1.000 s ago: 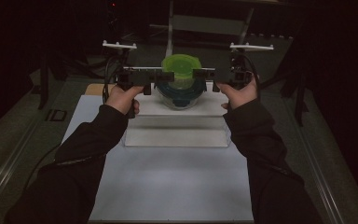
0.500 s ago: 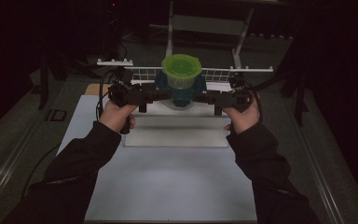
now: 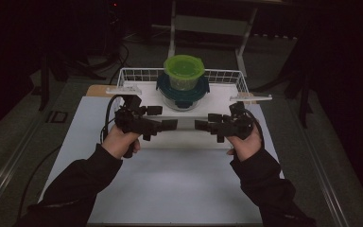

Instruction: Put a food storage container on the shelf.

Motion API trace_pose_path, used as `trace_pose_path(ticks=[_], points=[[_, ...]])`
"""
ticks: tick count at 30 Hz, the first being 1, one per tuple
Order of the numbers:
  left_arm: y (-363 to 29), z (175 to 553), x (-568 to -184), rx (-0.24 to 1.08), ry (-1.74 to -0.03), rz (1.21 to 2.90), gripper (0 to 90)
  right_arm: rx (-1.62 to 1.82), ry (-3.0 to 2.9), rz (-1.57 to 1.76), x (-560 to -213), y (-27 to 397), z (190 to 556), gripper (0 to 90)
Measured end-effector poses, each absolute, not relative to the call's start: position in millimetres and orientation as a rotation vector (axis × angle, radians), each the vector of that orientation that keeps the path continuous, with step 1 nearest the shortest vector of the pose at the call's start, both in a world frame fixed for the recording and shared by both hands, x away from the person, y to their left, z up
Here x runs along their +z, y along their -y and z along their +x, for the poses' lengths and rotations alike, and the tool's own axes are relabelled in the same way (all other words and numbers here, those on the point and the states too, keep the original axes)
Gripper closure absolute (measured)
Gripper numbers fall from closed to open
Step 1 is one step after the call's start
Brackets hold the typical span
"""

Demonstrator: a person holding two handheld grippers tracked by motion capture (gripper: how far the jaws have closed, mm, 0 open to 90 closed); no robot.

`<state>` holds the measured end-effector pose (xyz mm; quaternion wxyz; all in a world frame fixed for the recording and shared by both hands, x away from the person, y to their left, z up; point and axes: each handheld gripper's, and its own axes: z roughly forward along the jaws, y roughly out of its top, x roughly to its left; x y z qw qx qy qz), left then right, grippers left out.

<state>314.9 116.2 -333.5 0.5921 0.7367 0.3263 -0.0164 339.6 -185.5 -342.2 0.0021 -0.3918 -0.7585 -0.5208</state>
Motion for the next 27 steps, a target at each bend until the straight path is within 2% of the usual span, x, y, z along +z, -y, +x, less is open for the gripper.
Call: trace_pose_path(ticks=[6, 27], points=[[-109, 300, -359, -0.033, -0.732, 1.756, 3.1, -1.627, 2.403, -1.205, -365, 189, 331, 14.3], [-112, 273, -428, -0.049, -0.738, 1.852, 3.1, -1.544, 2.4, -1.208, -431, 200, 312, 14.4]])
